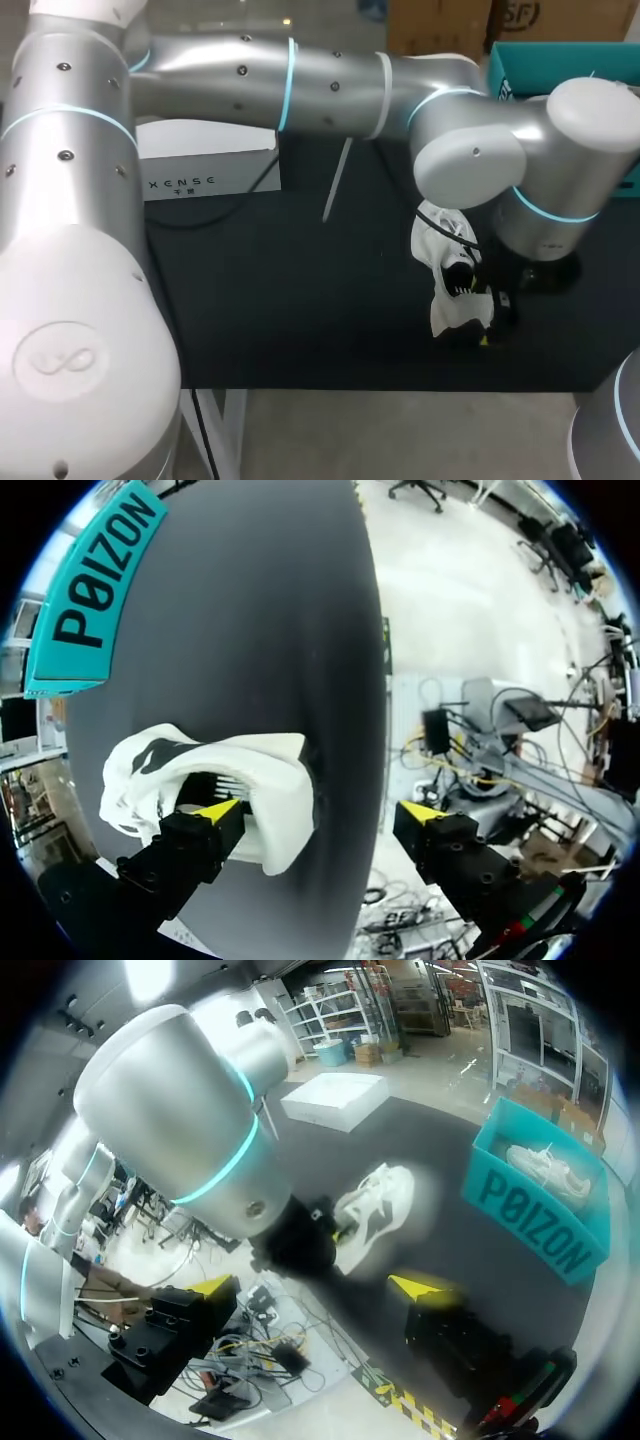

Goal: Take the shoe out of the shoebox, open the shoe tongue, remove and reinsert the insole, then place the shoe into the shoebox

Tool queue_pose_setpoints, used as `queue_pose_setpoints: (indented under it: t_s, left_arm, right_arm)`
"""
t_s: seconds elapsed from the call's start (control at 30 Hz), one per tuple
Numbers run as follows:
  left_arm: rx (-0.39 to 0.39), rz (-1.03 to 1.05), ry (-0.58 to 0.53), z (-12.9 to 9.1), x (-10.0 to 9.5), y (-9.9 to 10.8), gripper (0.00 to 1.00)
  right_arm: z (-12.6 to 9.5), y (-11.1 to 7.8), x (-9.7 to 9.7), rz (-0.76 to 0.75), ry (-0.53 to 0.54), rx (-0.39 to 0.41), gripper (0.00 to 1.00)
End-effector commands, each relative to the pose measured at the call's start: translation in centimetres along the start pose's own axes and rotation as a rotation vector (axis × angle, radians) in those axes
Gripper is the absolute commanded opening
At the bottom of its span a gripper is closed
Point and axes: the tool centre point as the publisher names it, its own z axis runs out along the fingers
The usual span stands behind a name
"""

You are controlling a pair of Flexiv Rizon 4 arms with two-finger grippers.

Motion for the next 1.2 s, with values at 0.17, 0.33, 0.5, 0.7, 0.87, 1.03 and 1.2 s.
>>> queue_pose_setpoints:
  t_s: [0.17, 0.33, 0.5, 0.7, 0.87, 1.03, 1.2]
  left_arm:
    - [-0.001, -0.016, -0.002, 0.4, 0.4, 1.1, 1.0]
    - [-0.002, -0.013, 0.001, 0.8, 0.1, 1.2, 1.0]
    - [-0.004, -0.004, 0.003, 1.4, -0.1, 1.4, 1.0]
    - [-0.009, -0.003, 0.011, 2.2, -0.4, 1.6, 1.0]
    - [-0.008, -0.003, 0.013, 2.5, -0.9, 1.4, 1.0]
    - [-0.004, 0.001, 0.013, 2.8, -1.3, 1.3, 1.0]
    - [-0.01, 0.0, 0.018, 3.6, -1.6, 1.3, 0.0]
  right_arm:
    - [0.0, 0.0, -0.1, 0.001, 0.0, 0.003, 1.0]
    - [0.0, 0.0, -0.1, 0.001, 0.0, 0.003, 1.0]
    - [0.0, 0.0, -0.1, 0.001, 0.0, 0.003, 1.0]
    - [0.0, 0.0, -0.1, 0.001, 0.0, 0.003, 1.0]
    - [0.0, 0.0, -0.1, 0.001, 0.0, 0.003, 1.0]
    - [0.0, 0.0, -0.1, 0.001, 0.0, 0.003, 1.0]
    - [0.0, 0.0, -0.1, 0.001, 0.0, 0.003, 1.0]
